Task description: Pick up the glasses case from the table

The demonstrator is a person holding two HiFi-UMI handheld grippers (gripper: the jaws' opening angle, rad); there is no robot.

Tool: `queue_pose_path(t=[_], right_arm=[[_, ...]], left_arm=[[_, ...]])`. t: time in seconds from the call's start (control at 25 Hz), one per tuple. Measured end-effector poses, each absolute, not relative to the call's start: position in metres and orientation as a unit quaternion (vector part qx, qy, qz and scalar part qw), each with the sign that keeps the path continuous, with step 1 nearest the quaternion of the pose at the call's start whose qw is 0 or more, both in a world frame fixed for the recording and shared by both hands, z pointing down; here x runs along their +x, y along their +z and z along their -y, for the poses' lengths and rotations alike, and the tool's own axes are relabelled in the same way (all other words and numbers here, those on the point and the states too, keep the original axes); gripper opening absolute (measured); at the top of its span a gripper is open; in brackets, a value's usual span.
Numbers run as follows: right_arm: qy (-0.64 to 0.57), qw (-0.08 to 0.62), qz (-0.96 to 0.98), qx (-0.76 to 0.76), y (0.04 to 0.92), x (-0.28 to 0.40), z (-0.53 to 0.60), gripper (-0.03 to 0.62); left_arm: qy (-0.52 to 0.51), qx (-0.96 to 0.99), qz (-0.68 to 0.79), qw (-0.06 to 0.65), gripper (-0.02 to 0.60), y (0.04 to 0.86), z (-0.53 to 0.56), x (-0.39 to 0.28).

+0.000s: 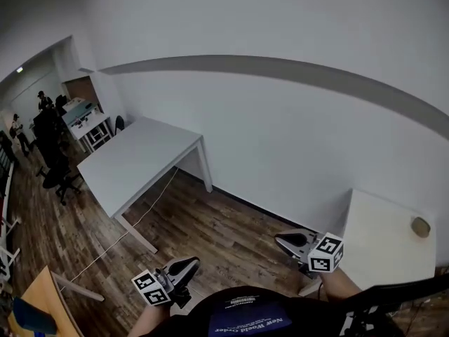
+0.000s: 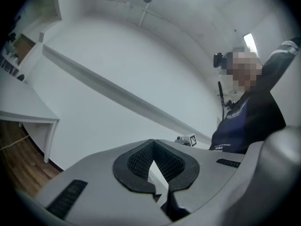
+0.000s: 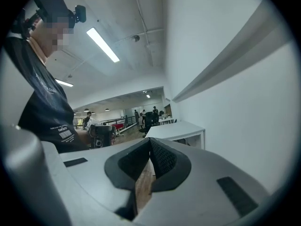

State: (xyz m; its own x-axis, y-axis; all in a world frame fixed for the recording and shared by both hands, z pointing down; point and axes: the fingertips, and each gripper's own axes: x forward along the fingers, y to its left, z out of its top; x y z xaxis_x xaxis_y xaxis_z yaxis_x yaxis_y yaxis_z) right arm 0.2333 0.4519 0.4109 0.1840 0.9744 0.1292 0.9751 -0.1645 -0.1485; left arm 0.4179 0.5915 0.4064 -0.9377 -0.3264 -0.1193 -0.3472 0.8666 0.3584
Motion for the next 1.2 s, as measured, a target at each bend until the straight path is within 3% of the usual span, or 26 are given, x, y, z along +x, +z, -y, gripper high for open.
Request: queue_pose_path(t=[0.44,1.08,1.2], right_arm=[[0.021,0.112,0.669,-0.735,0.437,0.064,-0.465,0.003],[0.074,0.103,0.854,-0.505,0.415,-0.132,-0.525,0.003],[0.082,0.111,0.876,-0.463,0.421,-0.145,-0.532,0.003]], left_arm=[[0.212,-0.222,-0.952,0.006,0.003,0.417,-0.623,0.233],[0.207,-0.484,-0.850,-0.018,0.003,0.401,-0.777,-0.050],[0.204,-0.539,-0.817,-0.034,0.003,0.404,-0.779,-0.097]])
